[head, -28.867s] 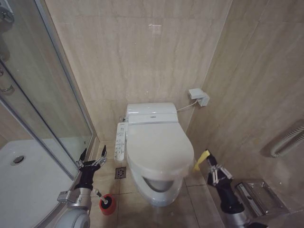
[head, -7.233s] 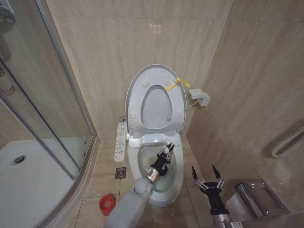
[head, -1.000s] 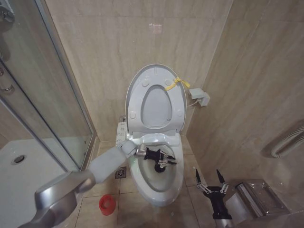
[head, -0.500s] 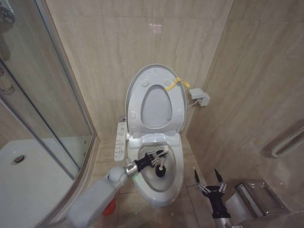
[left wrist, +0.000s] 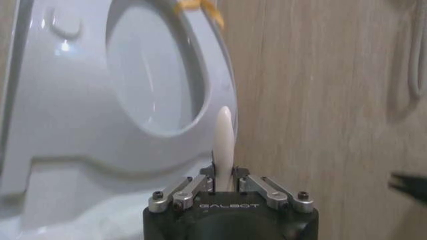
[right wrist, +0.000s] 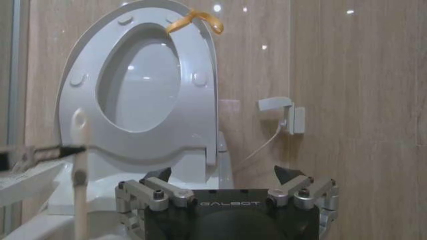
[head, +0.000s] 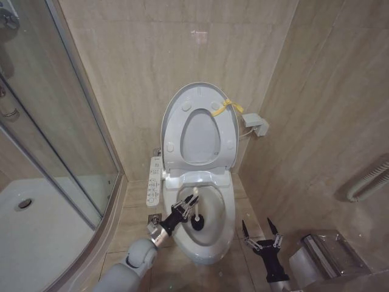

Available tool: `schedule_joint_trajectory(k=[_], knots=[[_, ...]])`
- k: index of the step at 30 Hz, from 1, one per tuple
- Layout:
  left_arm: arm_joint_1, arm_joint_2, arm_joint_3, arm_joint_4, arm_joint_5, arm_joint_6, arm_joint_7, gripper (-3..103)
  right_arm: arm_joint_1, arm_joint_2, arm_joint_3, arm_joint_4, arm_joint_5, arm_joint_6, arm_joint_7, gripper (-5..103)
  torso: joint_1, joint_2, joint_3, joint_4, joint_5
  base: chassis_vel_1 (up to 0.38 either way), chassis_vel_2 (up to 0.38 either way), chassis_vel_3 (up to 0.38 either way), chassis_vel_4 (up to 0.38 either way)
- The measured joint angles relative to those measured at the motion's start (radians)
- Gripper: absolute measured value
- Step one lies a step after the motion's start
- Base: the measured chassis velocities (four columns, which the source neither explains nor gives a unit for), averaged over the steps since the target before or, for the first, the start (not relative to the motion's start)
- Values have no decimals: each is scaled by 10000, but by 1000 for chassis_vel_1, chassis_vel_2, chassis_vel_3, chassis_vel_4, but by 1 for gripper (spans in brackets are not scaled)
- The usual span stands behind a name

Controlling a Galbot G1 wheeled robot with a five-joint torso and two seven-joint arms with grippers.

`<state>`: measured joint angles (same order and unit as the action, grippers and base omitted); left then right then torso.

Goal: Open the toilet lid, clean the toilet bowl with a toilet brush, close the toilet lid, and flush.

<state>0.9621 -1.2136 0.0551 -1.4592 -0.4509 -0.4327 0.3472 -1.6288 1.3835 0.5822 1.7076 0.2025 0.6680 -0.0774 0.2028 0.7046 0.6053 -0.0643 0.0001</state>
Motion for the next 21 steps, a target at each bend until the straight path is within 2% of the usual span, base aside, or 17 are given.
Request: schedule_joint_trajectory(k=[7, 10, 11, 13, 14, 15, 16, 17, 20, 21], knots=[[41, -755, -169, -44, 237, -101, -109, 18, -246, -20, 114, 99, -11, 84, -19, 100, 0, 0, 0, 3, 1, 0, 0, 0, 0], [-121, -1501, -273, 310, 375, -195, -47, 18, -381, -23, 169, 127, -15, 138, -30, 100, 2, 0, 1, 3, 2, 0, 0, 0, 0], [-121, -1501, -273, 310, 375, -195, -47, 18, -381, -23, 169, 127, -15, 138, -30, 100, 2, 0, 1, 3, 2, 0, 0, 0, 0], [-323, -2049, -334, 659, 476, -291, 47, 18, -412, -8, 184, 137, -24, 147, -33, 100, 2, 0, 1, 4, 2, 0, 0, 0, 0], [-323, -2049, -334, 659, 476, -291, 47, 18, -412, -8, 184, 137, -24, 147, -33, 100, 2, 0, 1, 4, 2, 0, 0, 0, 0], [-578, -2564, -415, 1070, 527, -439, 146, 18, -416, 22, 192, 139, -43, 152, -34, 100, 2, -1, 1, 3, 3, 0, 0, 0, 0], [-694, -2783, -437, 1266, 540, -512, 200, 18, -415, 36, 193, 138, -53, 153, -36, 100, 2, -1, 1, 2, 3, 0, 0, 0, 0], [-694, -2783, -437, 1266, 540, -512, 200, 18, -415, 36, 193, 138, -53, 153, -36, 100, 2, -1, 1, 2, 3, 0, 0, 0, 0], [-1139, -3529, -558, 2133, 632, -837, 482, 18, -412, 86, 195, 111, -70, 156, -41, 100, 2, -2, 1, 2, 2, 0, 0, 0, 0], [-1139, -3529, -558, 2133, 632, -837, 482, 18, -412, 86, 195, 111, -70, 156, -41, 100, 2, -2, 1, 2, 2, 0, 0, 0, 0]])
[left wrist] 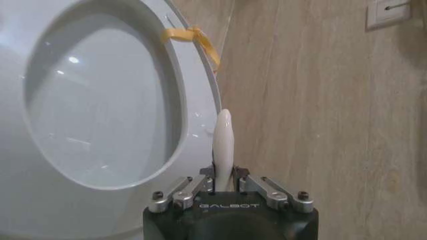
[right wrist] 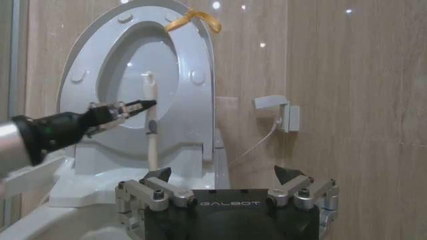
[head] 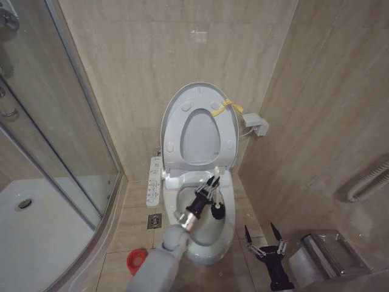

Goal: Open the toilet lid, clean the toilet bowl with a toilet brush, close the toilet lid, and flush.

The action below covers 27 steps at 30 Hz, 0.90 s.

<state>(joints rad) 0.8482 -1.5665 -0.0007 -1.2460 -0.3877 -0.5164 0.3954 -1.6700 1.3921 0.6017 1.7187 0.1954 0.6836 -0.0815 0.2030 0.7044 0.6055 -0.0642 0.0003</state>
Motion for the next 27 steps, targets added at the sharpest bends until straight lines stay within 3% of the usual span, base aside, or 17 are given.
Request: schedule_joint_trajectory(k=[7, 16, 27], knots=[[132, 169, 130, 1041, 246, -392, 384, 18, 57, -13, 63, -93, 44, 27, 6, 100, -1, 0, 0, 4, -3, 0, 0, 0, 0], [-54, 571, 178, 1260, 30, -581, 449, 18, 188, 141, -30, -210, 1, 47, 4, 100, -1, 0, 0, 3, -4, 0, 0, 0, 0], [-947, -76, 58, 1515, -134, -878, 445, 18, 180, 234, -19, -219, -97, 45, -2, 100, 0, 0, 0, 0, -2, 0, 0, 0, 0]])
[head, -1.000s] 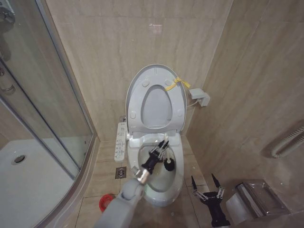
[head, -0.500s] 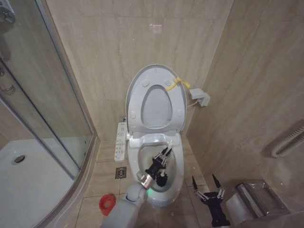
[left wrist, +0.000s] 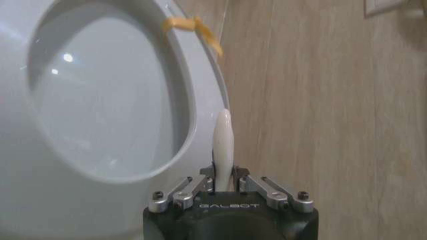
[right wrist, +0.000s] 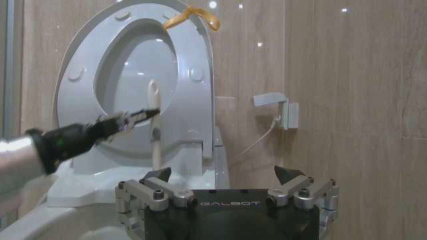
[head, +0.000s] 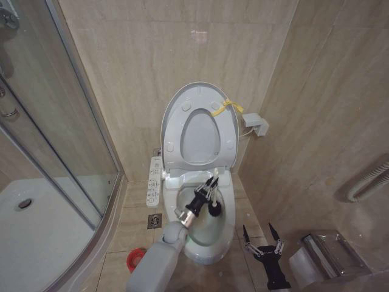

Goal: Open the toilet lid, clean the toilet bowl with a toilet brush, close the toilet lid, and flush.

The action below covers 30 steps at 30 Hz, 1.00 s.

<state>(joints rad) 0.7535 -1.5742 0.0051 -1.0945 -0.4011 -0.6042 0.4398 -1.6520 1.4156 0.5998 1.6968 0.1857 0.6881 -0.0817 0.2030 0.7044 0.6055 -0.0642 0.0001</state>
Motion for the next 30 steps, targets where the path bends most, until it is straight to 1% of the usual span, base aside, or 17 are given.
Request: schedule_joint_trajectory(k=[2, 5, 7, 9, 11, 14, 20, 22, 24, 27, 30], knots=[[-167, -194, -12, 106, 10, -113, 111, 18, -11, -3, 26, 1, 1, 0, 0, 100, 0, 0, 0, -1, 1, 0, 0, 0, 0], [-156, -279, 8, 193, 12, -198, 263, 18, -32, -3, 46, 21, 5, 0, 0, 100, 0, 0, 0, 1, 1, 0, 0, 0, 0], [14, -307, 16, 294, 33, -322, 463, 18, -56, -15, 59, 39, 26, 7, 0, 100, 0, 0, 0, 3, 1, 0, 0, 0, 0], [63, -311, 19, 345, 46, -363, 515, 18, -63, -23, 64, 39, 32, 11, 1, 100, 0, 0, 0, 3, 1, 0, 0, 0, 0], [291, -316, 25, 676, 101, -531, 681, 18, -77, -54, 78, 39, 48, 27, 6, 100, -1, 0, -1, 2, -1, 0, 0, 0, 0], [409, -299, 14, 934, 146, -638, 748, 18, -75, -64, 74, 39, 56, 30, 6, 100, -1, 0, 0, 3, -1, 0, 0, 0, 0], [395, -302, -4, 955, 167, -679, 743, 18, -66, -68, 47, 41, 58, 36, 3, 100, -1, 0, 0, 2, -1, 0, 0, 0, 0], [207, -335, -8, 865, 150, -679, 707, 18, -73, -71, 43, 41, 58, 43, -1, 100, -1, 1, -1, -2, -2, 0, 0, 0, 0], [71, -335, -39, 869, 142, -679, 694, 18, -74, -77, 43, 39, 58, 46, -2, 100, -1, 2, -1, -1, -1, 0, 0, 0, 0], [-187, -335, -117, 1030, 137, -687, 694, 18, -71, -82, 47, 21, 58, 49, -5, 100, -1, 2, 0, 1, -2, 0, 0, 0, 0], [-558, -337, -201, 1483, 165, -785, 715, 18, -58, -80, 57, -20, 58, 51, -5, 100, 0, 2, 0, 1, -1, 0, 0, 0, 0]])
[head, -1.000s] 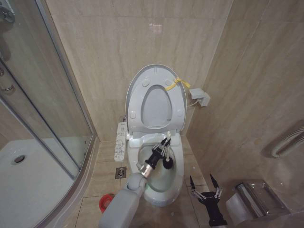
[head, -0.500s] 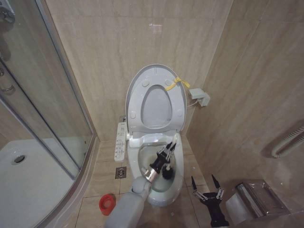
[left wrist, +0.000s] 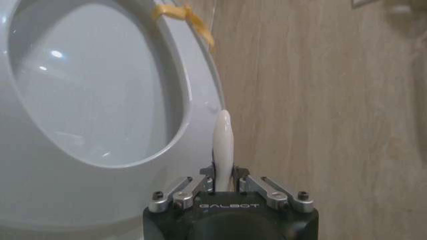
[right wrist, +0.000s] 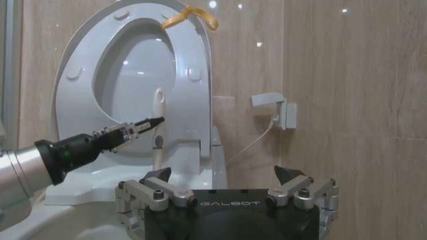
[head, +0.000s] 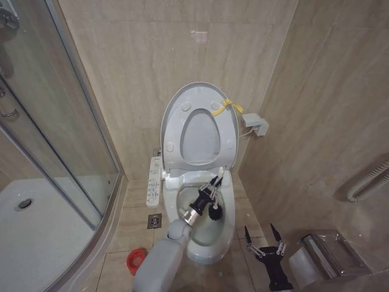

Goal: Open the toilet lid, clean the toilet bowl with a toilet brush, close the toilet lid, and flush.

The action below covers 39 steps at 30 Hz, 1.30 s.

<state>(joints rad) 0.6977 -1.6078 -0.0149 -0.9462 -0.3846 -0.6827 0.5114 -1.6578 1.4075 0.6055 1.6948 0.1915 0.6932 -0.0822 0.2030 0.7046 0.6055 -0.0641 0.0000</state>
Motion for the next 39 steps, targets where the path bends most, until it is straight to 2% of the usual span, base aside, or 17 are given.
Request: schedule_joint_trajectory(k=[12, 19, 31, 39], knots=[[-38, -11, -28, 767, 144, -209, 146, 18, 105, 90, -46, -77, -29, 1, -14, 100, 0, 0, 0, 1, 0, 0, 0, 0, 0], [-147, -10, -10, 407, 108, -151, 140, 18, -27, 154, -13, -9, -73, 17, -38, 100, 0, 0, -1, 0, 0, 0, 0, 0, 0], [53, -3, 146, 662, 69, -145, 263, 18, -242, 225, 54, 149, -105, 90, -70, 100, 0, 0, 0, 2, 0, 0, 0, 0, 0], [267, -3, 512, -71, -107, -68, 331, 18, -330, 317, 64, 234, -174, 113, -91, 100, 0, 0, -1, 0, 1, 0, 0, 0, 0]])
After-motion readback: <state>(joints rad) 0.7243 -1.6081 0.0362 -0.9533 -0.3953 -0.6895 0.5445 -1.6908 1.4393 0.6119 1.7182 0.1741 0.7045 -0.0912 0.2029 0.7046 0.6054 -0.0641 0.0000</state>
